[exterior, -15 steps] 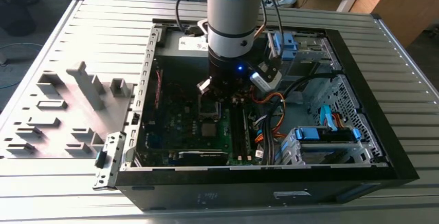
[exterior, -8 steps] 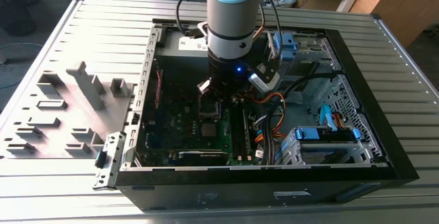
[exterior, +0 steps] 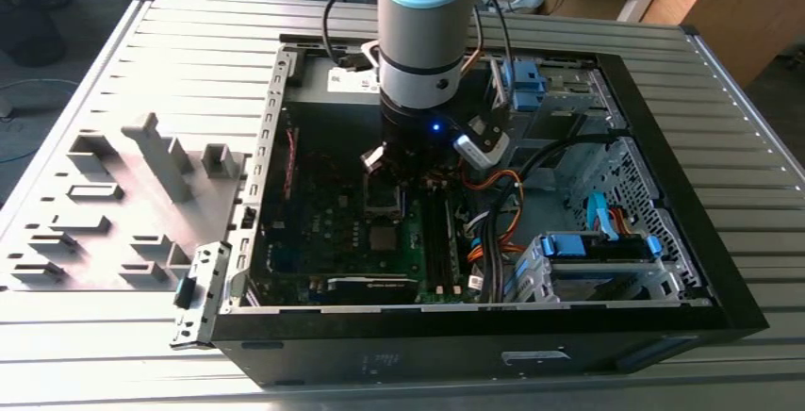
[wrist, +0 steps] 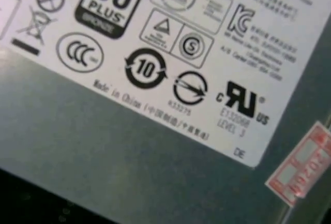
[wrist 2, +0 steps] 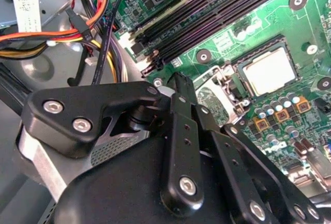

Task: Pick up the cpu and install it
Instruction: 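Close the cpu cover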

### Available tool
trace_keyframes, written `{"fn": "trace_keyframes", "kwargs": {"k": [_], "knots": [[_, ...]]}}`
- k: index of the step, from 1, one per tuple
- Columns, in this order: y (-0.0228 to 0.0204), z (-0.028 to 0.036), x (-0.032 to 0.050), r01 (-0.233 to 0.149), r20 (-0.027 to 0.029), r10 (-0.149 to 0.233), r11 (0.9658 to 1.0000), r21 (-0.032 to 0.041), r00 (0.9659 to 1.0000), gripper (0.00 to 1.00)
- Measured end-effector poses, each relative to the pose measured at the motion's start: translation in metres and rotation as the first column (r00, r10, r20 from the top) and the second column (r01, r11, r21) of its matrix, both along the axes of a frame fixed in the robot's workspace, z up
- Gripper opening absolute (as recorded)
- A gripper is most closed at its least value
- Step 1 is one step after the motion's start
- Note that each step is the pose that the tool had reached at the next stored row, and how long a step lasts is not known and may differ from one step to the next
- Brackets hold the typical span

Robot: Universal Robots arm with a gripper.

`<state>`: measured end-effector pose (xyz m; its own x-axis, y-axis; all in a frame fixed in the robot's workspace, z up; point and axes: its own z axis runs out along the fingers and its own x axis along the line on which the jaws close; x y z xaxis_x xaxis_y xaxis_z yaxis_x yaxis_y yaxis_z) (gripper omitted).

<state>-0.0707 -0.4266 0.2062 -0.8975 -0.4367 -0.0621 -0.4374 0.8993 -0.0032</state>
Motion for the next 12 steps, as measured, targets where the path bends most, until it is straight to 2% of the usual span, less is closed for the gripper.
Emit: {"fn": "trace_keyframes", "kwargs": {"k": [7,12], "knots": [[0.0017,-0.0031,-0.0007,0.000,-0.0001,0.000,1.0000,0.0010,1.0000,0.11],[0.0020,-0.0033,-0.0028,0.000,0.0002,0.000,1.0000,0.0070,1.0000,0.11]]}}
